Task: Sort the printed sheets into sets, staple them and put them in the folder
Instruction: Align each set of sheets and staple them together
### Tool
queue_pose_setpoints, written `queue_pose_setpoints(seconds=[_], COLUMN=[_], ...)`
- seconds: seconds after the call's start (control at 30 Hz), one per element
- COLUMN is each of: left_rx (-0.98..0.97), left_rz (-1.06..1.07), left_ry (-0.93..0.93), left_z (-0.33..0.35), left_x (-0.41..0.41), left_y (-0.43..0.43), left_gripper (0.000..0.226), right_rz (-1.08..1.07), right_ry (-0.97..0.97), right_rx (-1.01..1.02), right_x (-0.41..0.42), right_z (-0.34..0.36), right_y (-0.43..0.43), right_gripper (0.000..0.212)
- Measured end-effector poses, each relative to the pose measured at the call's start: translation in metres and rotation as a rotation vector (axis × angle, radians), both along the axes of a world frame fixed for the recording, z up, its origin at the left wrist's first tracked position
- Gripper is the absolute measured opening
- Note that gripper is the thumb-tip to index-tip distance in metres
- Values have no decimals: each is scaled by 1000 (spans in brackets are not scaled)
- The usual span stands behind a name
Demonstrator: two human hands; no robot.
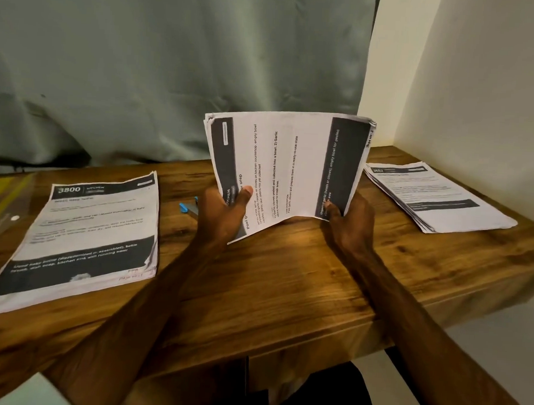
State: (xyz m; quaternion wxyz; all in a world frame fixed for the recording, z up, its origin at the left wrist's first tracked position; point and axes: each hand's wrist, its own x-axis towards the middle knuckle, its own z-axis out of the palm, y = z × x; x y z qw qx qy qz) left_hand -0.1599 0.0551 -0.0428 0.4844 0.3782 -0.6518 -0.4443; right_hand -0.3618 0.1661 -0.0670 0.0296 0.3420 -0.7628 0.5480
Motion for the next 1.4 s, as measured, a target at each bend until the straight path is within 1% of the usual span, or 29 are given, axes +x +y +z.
queue_pose_setpoints(seconds=[0.1,0.23,0.3,0.37,0.5,0.63,0.9,1.13,1.23,1.4], left_rx=[-9,-61,-73,-96,-120,-137,-159,-215,-190,-195], left_rz=[3,47,93,110,130,110,77,57,35,3], left_ry=[-9,-40,-59,-72,-82,-98,5,6,16,44], left_z=[-4,-8,-9,-9,-5,-4,1,0,2,1], left_x=[1,-2,-4,-8,-11,-12,-4,-3,-2,0], left_y=[0,-2,0,1,3,3,-1,-6,-6,-9], left_gripper=[19,26,33,35,35,34,44,30,19,19], right_rz=[11,72,80,80,92,70,90,119,112,103], right_ry=[13,57,93,120,150,134,126,105,110,114], right_rx=[21,71,96,98,81,110,49,-23,-30,-31], right_x=[1,3,4,4,5,7,9,8,7,6], right_z=[0,0,-2,-3,-4,-4,-3,-2,-2,-4], right_y=[0,-2,-2,-2,0,-1,0,1,1,1], right_gripper=[51,45,42,40,41,44,43,39,37,37])
